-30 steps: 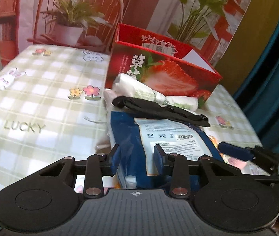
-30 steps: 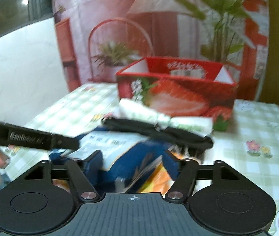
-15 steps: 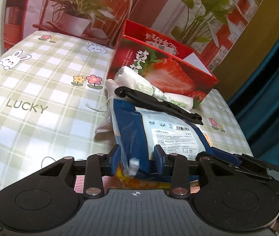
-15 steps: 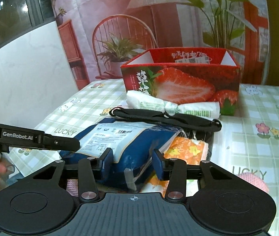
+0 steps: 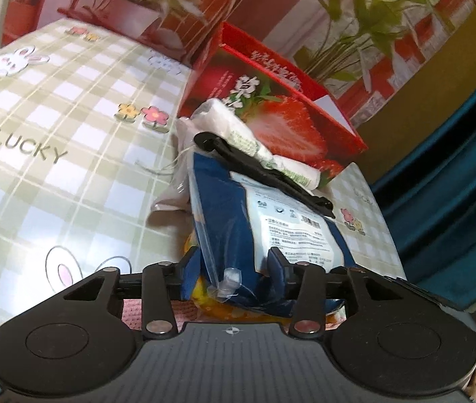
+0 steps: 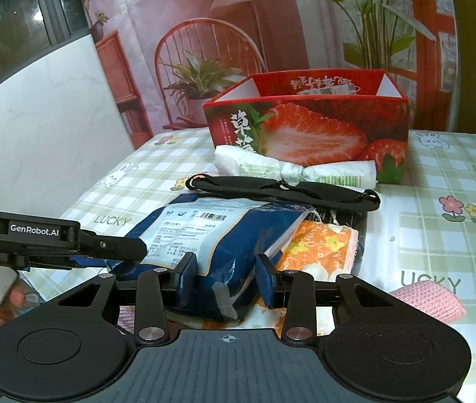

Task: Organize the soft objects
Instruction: 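Lift the blue bag with the right tool toward the red box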

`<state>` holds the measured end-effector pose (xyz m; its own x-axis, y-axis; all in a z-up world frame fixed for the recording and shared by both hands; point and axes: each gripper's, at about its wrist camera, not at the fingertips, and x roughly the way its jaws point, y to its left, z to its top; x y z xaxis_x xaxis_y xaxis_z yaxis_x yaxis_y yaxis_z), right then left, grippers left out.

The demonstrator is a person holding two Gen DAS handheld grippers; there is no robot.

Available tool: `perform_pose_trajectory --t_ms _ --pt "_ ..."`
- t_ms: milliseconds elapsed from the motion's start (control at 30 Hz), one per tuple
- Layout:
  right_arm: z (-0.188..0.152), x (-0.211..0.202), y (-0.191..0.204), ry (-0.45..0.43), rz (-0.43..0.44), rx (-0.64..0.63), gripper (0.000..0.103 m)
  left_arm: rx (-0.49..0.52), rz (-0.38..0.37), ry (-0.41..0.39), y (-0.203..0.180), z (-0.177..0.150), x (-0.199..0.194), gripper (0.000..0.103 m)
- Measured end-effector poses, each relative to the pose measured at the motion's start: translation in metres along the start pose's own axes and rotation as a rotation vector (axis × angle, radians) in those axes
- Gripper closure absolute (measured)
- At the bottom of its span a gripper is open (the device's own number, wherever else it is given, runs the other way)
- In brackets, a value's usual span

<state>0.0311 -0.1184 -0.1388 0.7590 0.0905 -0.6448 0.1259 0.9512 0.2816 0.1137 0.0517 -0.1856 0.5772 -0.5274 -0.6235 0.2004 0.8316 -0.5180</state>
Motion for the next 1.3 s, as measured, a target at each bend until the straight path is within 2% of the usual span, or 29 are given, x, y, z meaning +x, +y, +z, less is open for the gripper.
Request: perform_pose_trajectory --t_ms 100,333,533,767,967,1133,1167,1300 --pt "0.001 -0.002 0.001 -0.004 0.002 -0.006 0.069 0.038 0.001 -0.016 -0.008 -0.001 -0.005 0.060" --pt "0.004 -0.015 0.021 -0.054 0.033 -0.127 0.071 0.106 0.000 -0.085 -0.019 0.004 -0.027 0.061" --pt "0.022 -0.028 0.024 -0.121 0.050 -0.167 0.071 0.191 -0.029 -0.143 -0.036 0.024 -0.047 0.061" --pt "0.060 -0.035 0.019 -0.210 0.050 -0.210 0.071 0.303 -0.032 -0.229 -0.066 0.062 -0.055 0.061" --pt "0.097 -0.031 0.009 -0.279 0.024 -0.269 0.071 0.339 -0.037 -0.266 -0.085 0.097 -0.038 0.061" --pt "0.125 -0.015 -0.007 -0.288 0.006 -0.284 0.071 0.358 -0.045 -0.277 -0.096 0.121 -0.019 0.057" --pt "0.128 -0.012 -0.009 -0.288 0.005 -0.284 0.071 0.362 -0.052 -0.276 -0.096 0.123 -0.016 0.053" --pt "0.137 0.000 -0.024 -0.288 0.008 -0.281 0.071 0.382 -0.065 -0.244 -0.098 0.128 0.007 0.051"
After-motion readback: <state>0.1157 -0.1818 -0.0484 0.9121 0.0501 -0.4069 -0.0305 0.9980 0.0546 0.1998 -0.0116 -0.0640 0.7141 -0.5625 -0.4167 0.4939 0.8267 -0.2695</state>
